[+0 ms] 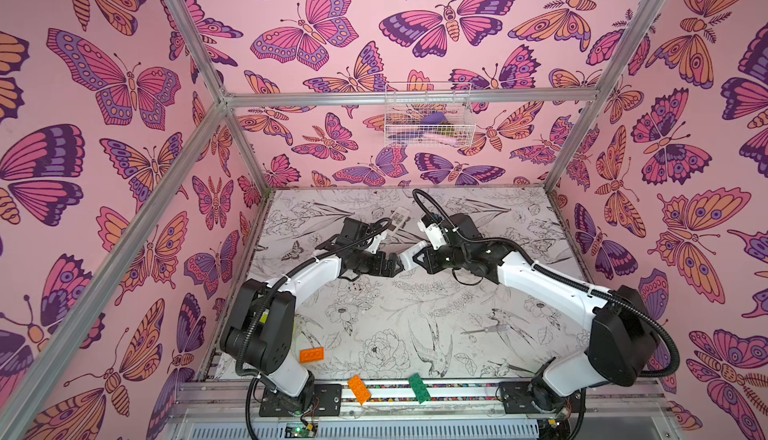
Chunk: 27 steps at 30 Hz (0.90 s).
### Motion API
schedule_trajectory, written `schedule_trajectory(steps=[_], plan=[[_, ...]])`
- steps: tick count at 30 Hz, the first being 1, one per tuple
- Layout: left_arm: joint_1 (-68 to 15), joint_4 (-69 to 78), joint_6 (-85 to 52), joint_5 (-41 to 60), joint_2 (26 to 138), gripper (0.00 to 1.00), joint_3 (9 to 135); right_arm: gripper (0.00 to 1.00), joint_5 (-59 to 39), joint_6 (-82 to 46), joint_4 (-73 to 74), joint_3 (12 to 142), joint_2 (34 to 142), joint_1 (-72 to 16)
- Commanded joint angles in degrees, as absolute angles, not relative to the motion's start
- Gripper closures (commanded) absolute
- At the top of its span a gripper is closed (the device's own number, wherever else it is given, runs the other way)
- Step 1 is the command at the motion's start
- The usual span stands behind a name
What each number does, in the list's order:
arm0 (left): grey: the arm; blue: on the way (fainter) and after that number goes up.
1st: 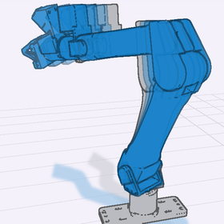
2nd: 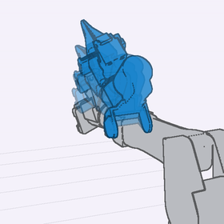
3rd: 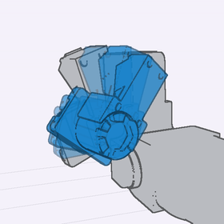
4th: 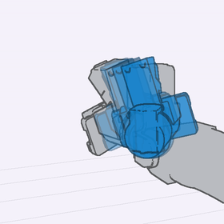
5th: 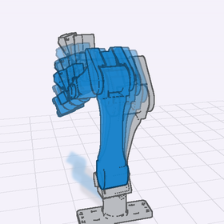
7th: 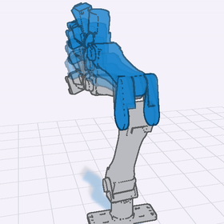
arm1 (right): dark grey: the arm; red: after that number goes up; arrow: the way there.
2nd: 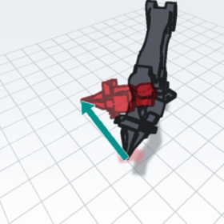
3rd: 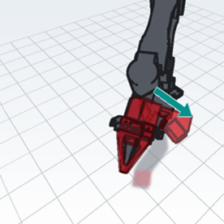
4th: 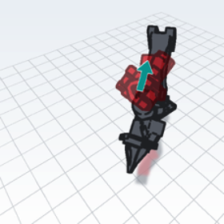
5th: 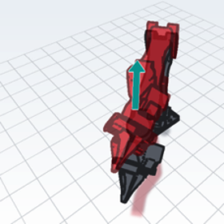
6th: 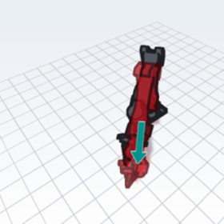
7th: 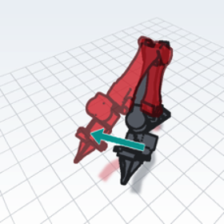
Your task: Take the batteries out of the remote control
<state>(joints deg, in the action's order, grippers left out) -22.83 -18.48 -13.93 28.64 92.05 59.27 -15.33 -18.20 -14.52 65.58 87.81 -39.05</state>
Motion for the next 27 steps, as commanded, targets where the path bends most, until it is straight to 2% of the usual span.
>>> schedule_trajectory(steps=[1, 4, 9, 16, 19, 24, 27], plan=[[-22.59, -19.90, -12.13, 25.93, 92.95, 0.00, 59.99, 1.00, -20.26, -18.63, -12.06, 68.73, 87.88, -39.61], [-22.35, -19.02, -11.73, 23.90, 92.58, 0.00, 58.04, 1.00, -18.98, -18.27, -9.33, 66.40, 86.68, -39.40], [-20.60, -18.32, -12.10, 24.40, 90.65, 0.00, 55.48, 1.00, -14.96, -16.50, -15.85, 67.71, 86.09, -37.76], [-19.60, -17.38, -11.47, 29.20, 87.36, 0.00, 54.23, 1.00, -14.09, -13.30, -18.52, 66.24, 84.69, -35.55], [-18.78, -17.33, -9.19, 31.91, 85.28, 0.00, 53.66, 1.00, -18.42, -8.76, -20.48, 65.83, 84.69, -33.43], [-13.68, -18.11, -6.61, 33.87, 81.84, 0.00, 52.12, 1.00, -31.34, 2.04, -31.70, 70.27, 86.24, -29.43], [-10.75, -17.79, -3.20, 33.87, 80.26, 0.00, 50.68, 0.93, -36.35, 6.88, -37.74, 72.85, 88.55, -28.71]])
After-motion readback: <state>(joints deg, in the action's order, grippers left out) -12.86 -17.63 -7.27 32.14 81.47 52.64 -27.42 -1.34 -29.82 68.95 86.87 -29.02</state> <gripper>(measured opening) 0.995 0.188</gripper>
